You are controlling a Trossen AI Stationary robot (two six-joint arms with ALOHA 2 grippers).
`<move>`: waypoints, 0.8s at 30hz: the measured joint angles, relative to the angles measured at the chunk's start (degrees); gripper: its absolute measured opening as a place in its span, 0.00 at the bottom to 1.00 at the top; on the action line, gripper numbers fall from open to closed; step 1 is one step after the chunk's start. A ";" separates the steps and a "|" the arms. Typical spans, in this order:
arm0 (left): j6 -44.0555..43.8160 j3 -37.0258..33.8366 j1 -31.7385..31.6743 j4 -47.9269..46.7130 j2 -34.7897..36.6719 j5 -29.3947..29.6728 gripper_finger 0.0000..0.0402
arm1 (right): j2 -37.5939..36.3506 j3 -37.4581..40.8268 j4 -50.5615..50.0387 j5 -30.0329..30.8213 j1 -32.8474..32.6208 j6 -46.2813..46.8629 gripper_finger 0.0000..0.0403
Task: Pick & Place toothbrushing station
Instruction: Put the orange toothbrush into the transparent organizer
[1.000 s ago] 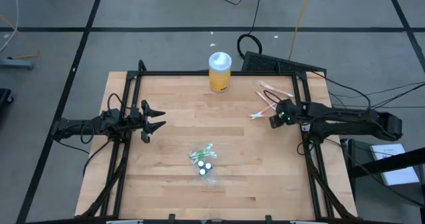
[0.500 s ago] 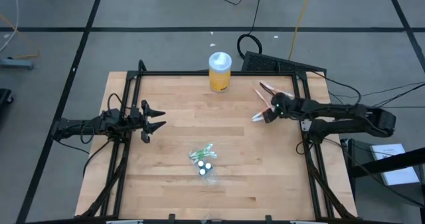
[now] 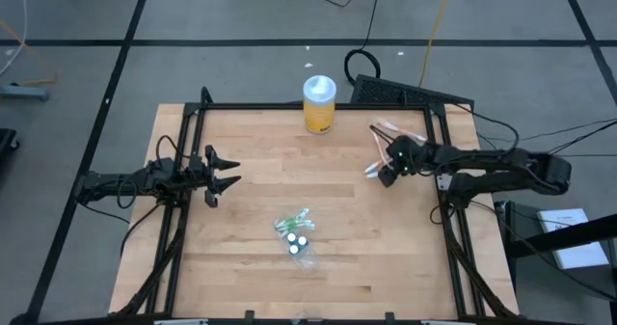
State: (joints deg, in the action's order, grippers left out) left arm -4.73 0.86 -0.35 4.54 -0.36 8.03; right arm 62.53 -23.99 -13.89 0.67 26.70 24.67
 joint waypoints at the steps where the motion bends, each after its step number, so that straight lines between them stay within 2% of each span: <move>1: -0.02 0.00 -0.01 -0.02 0.00 0.00 0.52 | 0.29 0.00 -0.02 -1.67 -0.48 0.18 0.63; 9: 0.00 0.00 -0.01 -0.02 0.00 0.00 0.52 | 0.41 -0.13 -4.38 -15.46 -4.44 1.71 0.63; 14: 0.00 0.00 0.01 0.00 0.00 0.00 0.52 | -0.97 -0.56 -14.09 -19.34 -5.98 7.31 0.63; 19: -0.01 0.00 -0.01 -0.02 0.00 0.00 0.52 | -5.45 -4.01 -27.11 -18.41 -6.09 14.21 0.63; 24: -0.01 0.00 -0.01 -0.02 0.00 0.00 0.52 | -9.15 -10.19 -41.38 -11.23 -8.21 21.73 0.63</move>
State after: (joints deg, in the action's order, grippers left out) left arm -4.74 0.86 -0.36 4.51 -0.36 8.03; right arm 53.38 -34.18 -55.27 -10.56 18.49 46.40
